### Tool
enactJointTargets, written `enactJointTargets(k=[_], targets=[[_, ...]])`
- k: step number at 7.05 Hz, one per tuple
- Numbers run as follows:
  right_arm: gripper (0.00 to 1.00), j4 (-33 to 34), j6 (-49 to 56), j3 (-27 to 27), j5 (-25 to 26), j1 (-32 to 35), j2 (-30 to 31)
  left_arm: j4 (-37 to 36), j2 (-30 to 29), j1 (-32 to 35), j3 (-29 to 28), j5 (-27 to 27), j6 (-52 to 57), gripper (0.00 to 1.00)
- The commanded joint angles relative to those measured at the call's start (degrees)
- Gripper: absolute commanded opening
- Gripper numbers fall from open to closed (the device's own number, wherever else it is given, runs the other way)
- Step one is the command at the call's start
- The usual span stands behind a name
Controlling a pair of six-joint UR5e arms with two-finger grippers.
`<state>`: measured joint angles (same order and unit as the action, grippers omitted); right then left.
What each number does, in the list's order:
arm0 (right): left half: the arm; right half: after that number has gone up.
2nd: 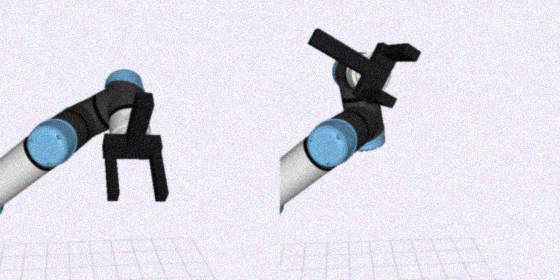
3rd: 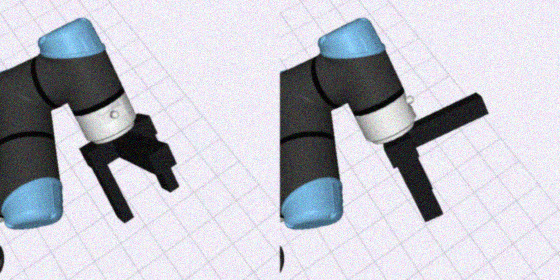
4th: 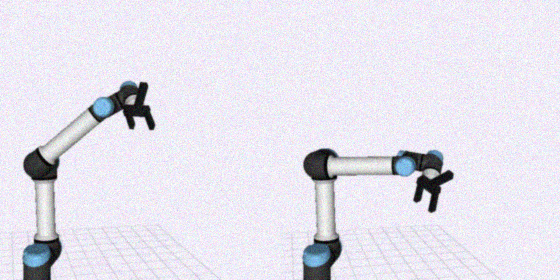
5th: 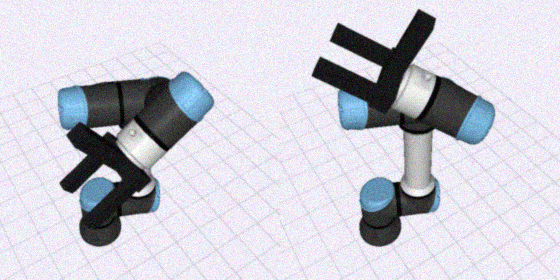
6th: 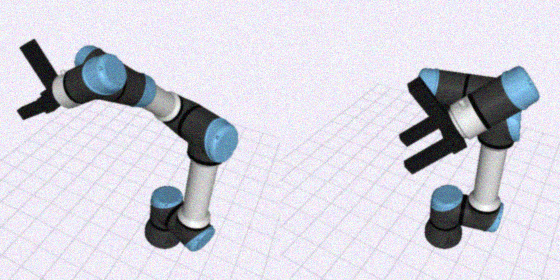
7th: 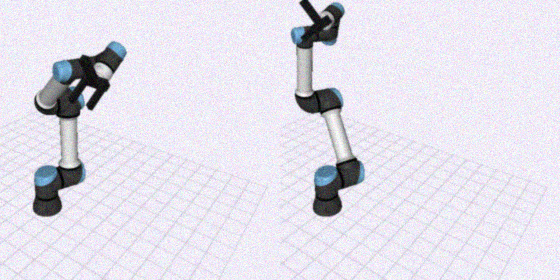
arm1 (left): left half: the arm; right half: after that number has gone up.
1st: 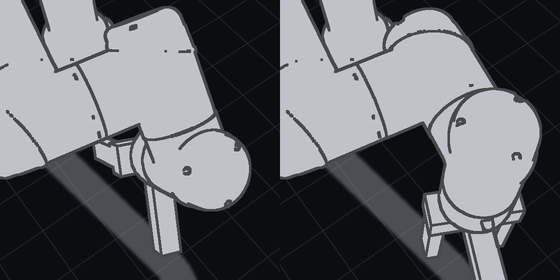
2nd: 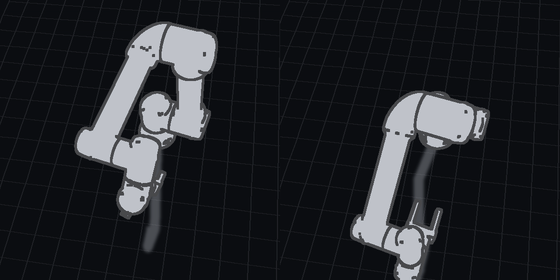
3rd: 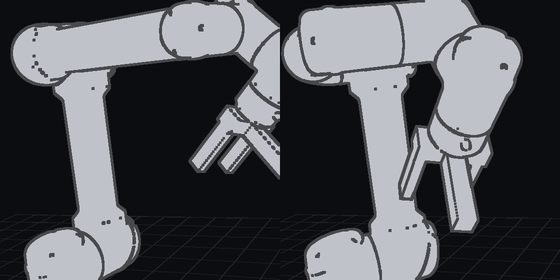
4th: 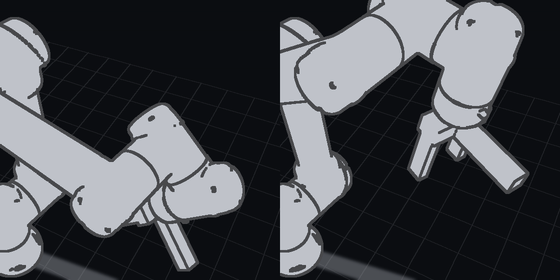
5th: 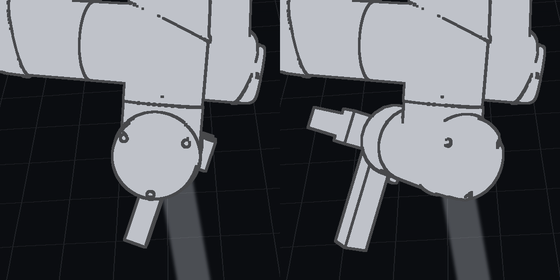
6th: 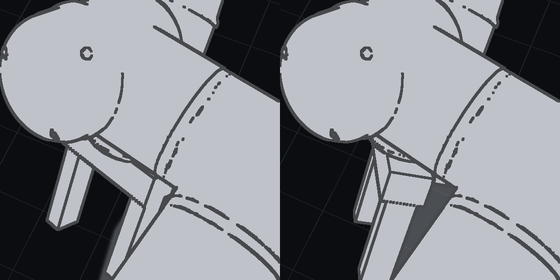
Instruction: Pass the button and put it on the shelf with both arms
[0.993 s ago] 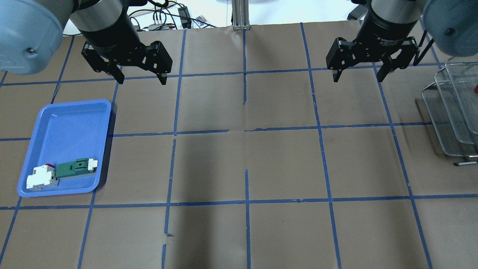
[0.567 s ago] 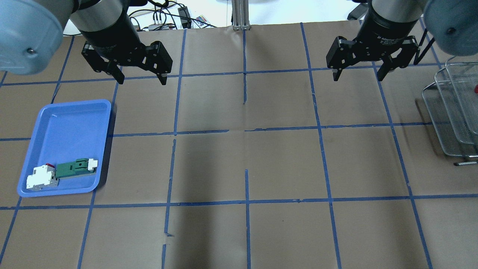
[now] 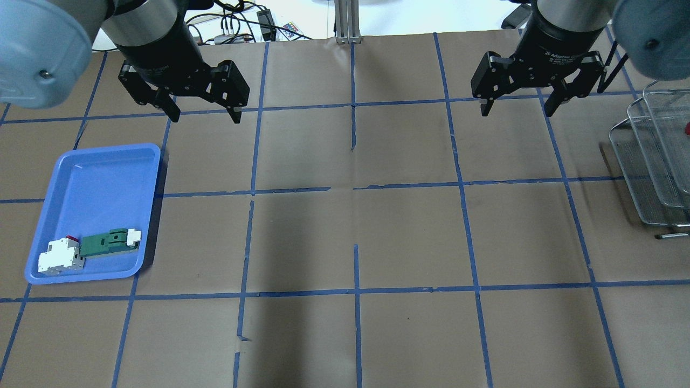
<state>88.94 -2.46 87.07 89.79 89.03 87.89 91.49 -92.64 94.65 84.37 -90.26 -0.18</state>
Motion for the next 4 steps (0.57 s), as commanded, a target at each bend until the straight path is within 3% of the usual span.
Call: enactJointTargets(k=[1, 4], targets=[[1.00, 0.01, 0.00, 0.03, 0.29, 0.00, 0.00, 0.00, 0.00, 0.00, 0.01, 0.00, 0.00, 1.00], [1.00, 0.01, -0.53, 0.20, -0.06, 0.00, 0.18, 0.00, 0.00, 0.00, 0.01, 0.00, 0.00, 1.00]])
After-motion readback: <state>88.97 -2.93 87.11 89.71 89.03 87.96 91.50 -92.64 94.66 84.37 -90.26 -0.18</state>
